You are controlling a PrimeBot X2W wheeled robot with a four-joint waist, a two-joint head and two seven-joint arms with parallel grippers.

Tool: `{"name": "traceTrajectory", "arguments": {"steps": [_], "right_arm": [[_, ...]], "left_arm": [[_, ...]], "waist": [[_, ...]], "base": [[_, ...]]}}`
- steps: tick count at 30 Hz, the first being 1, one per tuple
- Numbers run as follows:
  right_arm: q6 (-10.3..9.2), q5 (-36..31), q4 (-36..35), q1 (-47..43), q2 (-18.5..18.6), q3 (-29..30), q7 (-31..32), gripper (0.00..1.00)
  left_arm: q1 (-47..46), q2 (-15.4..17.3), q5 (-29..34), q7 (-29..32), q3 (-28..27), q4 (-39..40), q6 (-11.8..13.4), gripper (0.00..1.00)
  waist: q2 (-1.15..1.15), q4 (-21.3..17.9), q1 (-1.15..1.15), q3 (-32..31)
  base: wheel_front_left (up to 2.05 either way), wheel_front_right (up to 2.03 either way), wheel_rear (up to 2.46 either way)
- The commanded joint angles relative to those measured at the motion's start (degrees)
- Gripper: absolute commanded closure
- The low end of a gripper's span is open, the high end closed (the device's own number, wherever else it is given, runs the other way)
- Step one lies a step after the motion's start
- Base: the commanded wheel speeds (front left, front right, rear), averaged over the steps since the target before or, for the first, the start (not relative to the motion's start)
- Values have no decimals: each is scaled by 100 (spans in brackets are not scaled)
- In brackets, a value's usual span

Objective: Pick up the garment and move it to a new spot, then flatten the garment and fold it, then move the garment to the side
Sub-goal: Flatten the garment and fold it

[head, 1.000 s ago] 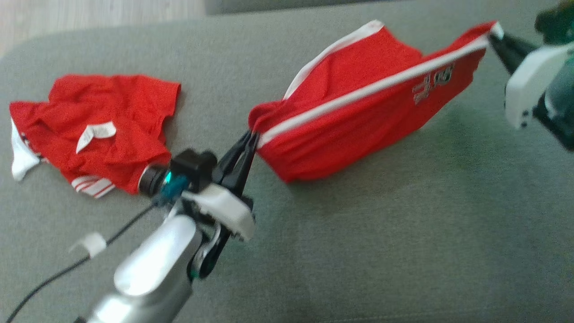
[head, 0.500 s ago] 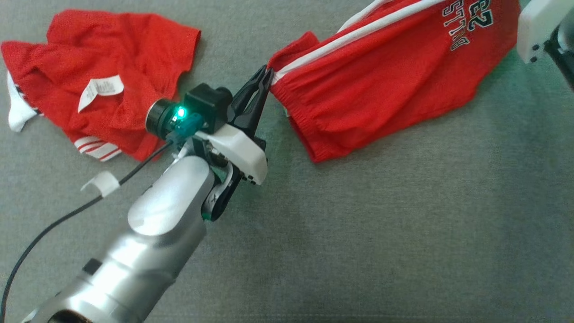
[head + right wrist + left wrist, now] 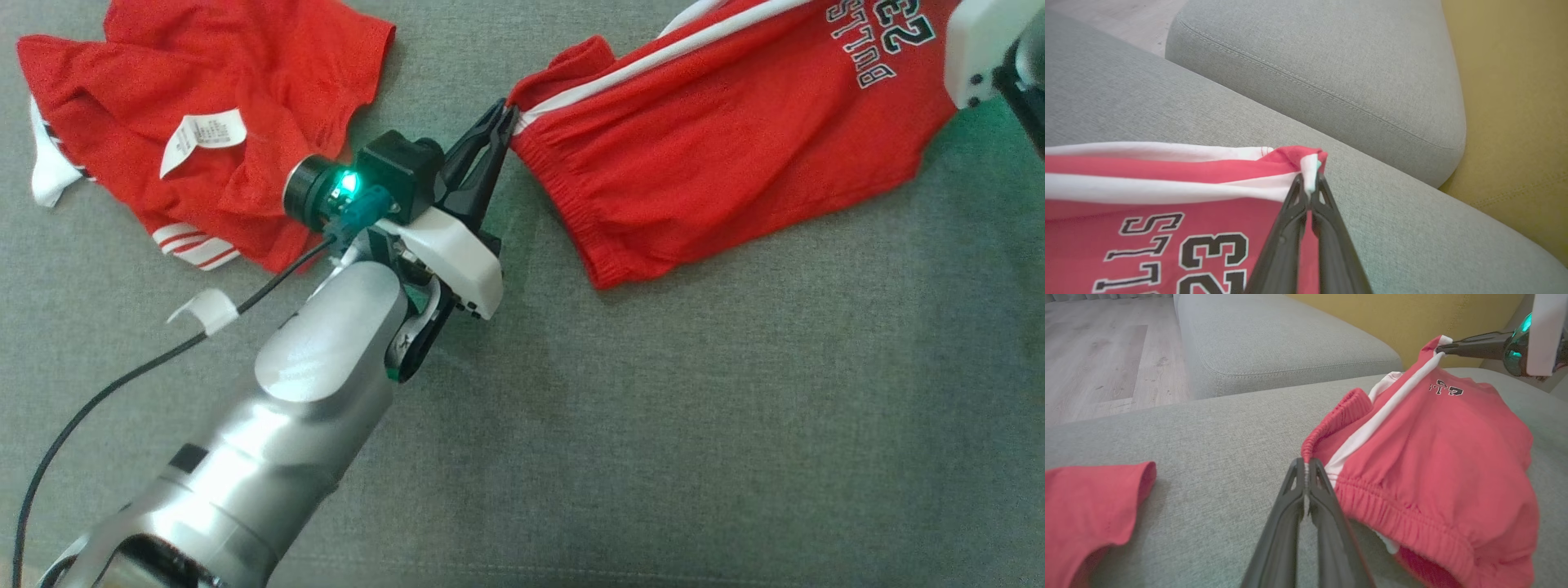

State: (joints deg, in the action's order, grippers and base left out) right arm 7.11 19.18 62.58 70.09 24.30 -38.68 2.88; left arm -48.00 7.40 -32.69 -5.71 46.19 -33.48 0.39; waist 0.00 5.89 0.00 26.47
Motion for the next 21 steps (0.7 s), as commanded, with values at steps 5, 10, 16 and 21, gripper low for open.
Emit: {"name": "traceTrajectory", "arguments": {"steps": [5, 10, 16, 21], "right_arm": [[37, 148, 268, 277, -38, 61, -293, 0], [37, 339, 453, 342, -126, 221, -643, 0], [37, 726, 392, 202, -246, 396, -1135, 0], [37, 1239, 111, -191, -378, 627, -1631, 0]], "left_arm": [[-288, 42, 55, -164, -185, -49, 58, 0], [-277, 40, 4, -296, -236, -178, 88, 0], [-182, 52, -102, -495, -366, -281, 170, 0], [-16, 182, -109, -765, -576, -226, 386, 0]], "waist": [[0, 50, 0, 35], [0, 32, 0, -85], [0, -29, 0, -392], [0, -160, 0, -837]], "base": [[0, 0, 0], [0, 0, 0], [0, 0, 0], [0, 0, 0]]}}
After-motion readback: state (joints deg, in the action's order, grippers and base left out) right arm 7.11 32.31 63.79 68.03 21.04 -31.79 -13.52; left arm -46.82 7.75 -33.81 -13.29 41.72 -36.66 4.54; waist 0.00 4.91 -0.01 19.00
